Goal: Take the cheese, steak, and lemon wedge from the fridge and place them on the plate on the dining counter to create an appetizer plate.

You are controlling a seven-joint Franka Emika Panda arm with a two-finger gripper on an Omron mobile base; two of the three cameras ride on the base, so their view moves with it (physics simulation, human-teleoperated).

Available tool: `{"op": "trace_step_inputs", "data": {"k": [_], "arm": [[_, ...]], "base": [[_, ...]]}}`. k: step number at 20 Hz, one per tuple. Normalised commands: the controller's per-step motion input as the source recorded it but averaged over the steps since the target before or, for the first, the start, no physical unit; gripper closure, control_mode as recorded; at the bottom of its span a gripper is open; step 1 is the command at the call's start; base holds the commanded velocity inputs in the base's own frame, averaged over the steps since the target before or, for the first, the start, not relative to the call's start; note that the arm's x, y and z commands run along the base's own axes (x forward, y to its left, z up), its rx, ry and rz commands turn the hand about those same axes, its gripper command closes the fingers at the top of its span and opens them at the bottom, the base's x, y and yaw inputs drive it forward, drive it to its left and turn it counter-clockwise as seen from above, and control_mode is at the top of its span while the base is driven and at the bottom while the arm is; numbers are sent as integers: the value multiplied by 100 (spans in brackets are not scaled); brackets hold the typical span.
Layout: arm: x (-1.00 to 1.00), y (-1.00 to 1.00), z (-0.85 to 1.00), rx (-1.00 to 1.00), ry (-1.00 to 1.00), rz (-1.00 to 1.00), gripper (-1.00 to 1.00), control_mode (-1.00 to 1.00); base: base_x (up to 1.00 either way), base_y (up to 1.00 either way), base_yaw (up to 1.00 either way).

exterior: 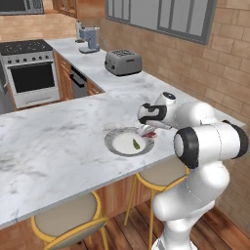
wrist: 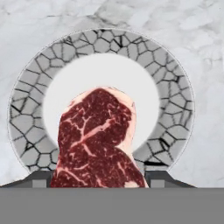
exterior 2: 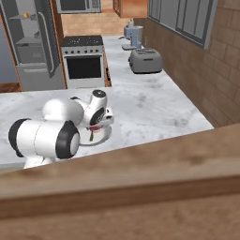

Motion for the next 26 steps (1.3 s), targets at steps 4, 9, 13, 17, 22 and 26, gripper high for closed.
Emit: {"op": "trace_step_inputs", "data": {"k": [4, 9, 13, 17, 22, 26], "arm": [[30, 0, -43, -4, 0, 2, 100, -100], [14, 5, -45, -6, 0, 0, 100, -100], [13, 21, -25, -6, 0, 0, 100, -100], [26, 19, -2, -2, 0, 0, -100, -100], [52, 9, 0, 0, 0, 0, -100, -100], [55, 0, -2, 0, -3, 0, -100, -100]], "base": [[0, 0, 0], [0, 0, 0], [0, 0, 0], [0, 0, 0], [0, 0, 0], [0, 0, 0]]}}
